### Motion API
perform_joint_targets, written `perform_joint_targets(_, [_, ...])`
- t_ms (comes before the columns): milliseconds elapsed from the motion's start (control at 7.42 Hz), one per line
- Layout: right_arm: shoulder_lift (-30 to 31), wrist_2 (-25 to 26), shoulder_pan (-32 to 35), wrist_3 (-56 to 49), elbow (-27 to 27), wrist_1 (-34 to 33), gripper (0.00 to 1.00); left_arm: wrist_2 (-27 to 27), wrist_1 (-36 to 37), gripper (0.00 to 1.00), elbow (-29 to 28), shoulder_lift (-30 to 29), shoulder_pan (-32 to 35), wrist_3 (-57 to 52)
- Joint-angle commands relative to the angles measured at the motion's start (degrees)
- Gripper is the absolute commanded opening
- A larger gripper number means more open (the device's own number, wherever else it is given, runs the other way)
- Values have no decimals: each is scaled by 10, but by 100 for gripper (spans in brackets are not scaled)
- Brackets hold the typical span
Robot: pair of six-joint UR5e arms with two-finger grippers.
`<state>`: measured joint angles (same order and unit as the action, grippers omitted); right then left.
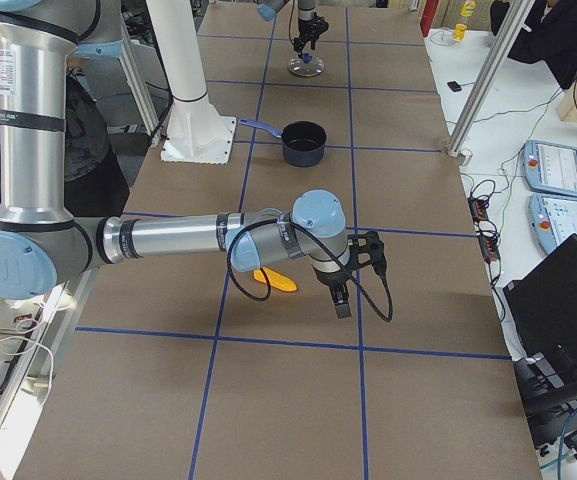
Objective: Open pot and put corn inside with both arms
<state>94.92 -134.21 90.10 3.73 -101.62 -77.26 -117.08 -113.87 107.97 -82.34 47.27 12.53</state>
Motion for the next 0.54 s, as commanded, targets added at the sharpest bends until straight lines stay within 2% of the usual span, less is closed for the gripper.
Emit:
perform_joint_targets(0, [-1, 0, -2, 2, -1, 0, 100, -4, 1, 97, 7, -1, 26, 9])
perform_joint_targets(135, [-1, 0, -2, 4, -1, 0, 100, -56, 12, 97, 6, -4, 81, 10])
perform_joint_targets(404, [-1, -17, -4, 5, -2, 1, 100, -152, 55, 98, -1, -3, 241, 1])
